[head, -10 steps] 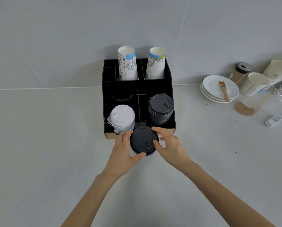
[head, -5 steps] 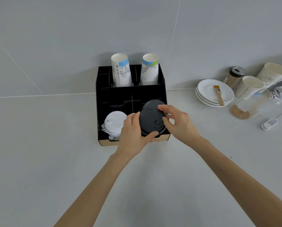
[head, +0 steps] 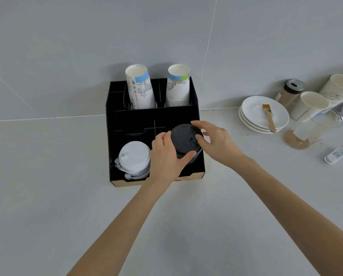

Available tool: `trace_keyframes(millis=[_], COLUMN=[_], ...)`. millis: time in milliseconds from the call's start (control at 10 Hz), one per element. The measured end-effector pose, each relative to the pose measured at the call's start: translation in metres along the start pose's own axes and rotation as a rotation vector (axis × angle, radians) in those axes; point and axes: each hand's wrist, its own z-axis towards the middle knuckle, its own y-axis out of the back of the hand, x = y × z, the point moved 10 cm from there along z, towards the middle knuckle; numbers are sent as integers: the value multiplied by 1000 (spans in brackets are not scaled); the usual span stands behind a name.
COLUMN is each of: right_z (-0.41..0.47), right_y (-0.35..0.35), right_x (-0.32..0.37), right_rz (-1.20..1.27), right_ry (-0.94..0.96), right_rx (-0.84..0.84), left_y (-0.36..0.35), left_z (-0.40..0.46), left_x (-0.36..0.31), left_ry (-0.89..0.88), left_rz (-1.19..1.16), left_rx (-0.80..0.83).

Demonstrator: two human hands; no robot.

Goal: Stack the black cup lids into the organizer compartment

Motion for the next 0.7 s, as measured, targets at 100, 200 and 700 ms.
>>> trace_keyframes(millis=[100,200,700], right_z=[6,10,8], right_y=[-7,-13,-4], right_x=[-5,-11,-8], right_rz=[-11,-24,5], right_ry=[1,-16,-11], right_rx=[28,44,-2], left_y=[-5,-9,-1], left_z=[1,4,4], left_x=[3,7,15], left_ry=[18,31,26], left_rz=[-1,10,4], left_rx=[-7,16,97])
